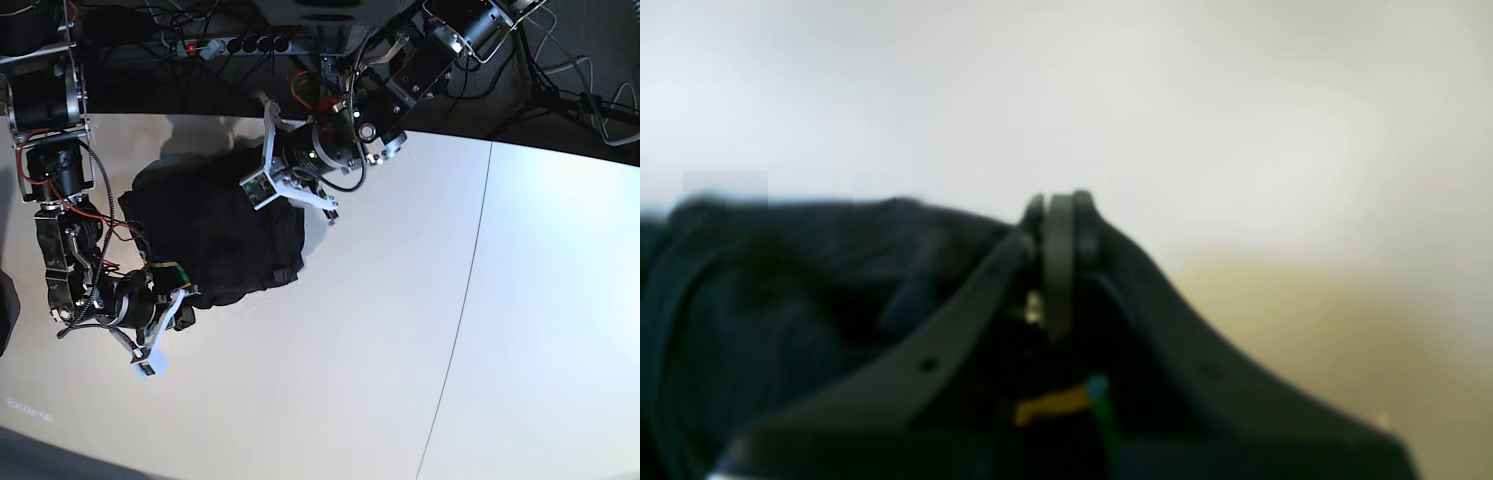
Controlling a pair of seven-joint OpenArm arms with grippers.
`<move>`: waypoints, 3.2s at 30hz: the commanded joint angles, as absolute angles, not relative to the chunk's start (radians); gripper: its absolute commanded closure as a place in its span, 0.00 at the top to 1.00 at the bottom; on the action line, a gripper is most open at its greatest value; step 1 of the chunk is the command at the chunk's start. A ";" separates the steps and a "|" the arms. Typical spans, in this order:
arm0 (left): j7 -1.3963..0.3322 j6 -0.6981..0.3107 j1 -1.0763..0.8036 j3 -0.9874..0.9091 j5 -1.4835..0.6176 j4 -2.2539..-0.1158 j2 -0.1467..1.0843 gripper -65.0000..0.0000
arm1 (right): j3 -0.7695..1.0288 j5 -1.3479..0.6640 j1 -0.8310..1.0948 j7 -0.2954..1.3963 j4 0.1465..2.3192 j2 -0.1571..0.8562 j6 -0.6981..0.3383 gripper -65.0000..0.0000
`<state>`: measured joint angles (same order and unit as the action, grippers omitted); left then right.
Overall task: Fold the T-shirt properly
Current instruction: 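Fold the shirt over once more and lay it flat with both grippers, then open both grippers and pull them away from the folded shirt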
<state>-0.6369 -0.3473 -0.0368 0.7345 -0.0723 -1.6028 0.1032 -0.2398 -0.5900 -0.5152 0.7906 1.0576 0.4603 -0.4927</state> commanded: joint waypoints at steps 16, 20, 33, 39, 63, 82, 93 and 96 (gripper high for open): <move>-0.598 -0.351 0.262 0.731 -0.084 -1.237 0.103 0.00 | -0.229 -0.752 -0.277 0.873 1.306 0.645 -0.548 0.00; -0.598 -0.351 0.315 0.731 -0.085 -1.204 0.103 0.00 | -0.229 -0.752 -0.200 0.872 1.402 0.645 -0.548 0.00; -0.599 -0.268 0.426 0.730 -0.084 -1.196 0.163 0.00 | -0.226 -0.725 -0.138 0.876 1.518 0.598 -0.547 0.00; -0.651 -0.254 0.437 0.684 -0.099 -1.235 0.218 0.00 | -0.171 -0.715 -0.138 0.866 1.518 0.598 -0.547 0.00; -0.794 -0.258 0.292 0.472 -0.283 -1.551 0.384 0.00 | -0.133 -0.654 -0.141 0.804 1.445 0.555 -0.546 0.00; -0.830 -0.304 -0.113 -0.007 -0.372 -1.784 0.535 0.00 | -0.133 -0.651 -0.143 0.812 1.427 0.395 -0.547 0.00; -0.846 -0.331 -0.401 -0.284 -0.430 -1.894 0.535 0.00 | -0.046 -0.666 -0.143 0.851 1.429 0.487 -0.547 0.00; -0.846 -0.344 -0.473 -0.354 -0.451 -1.911 0.534 0.00 | 0.003 -0.701 -0.142 0.880 1.429 0.506 -0.548 0.00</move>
<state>-0.8627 -0.3294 -0.4732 -0.3447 -0.4477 -1.8938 0.5179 -0.0044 -0.6815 -0.1268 0.8917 1.4143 0.4908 -0.4931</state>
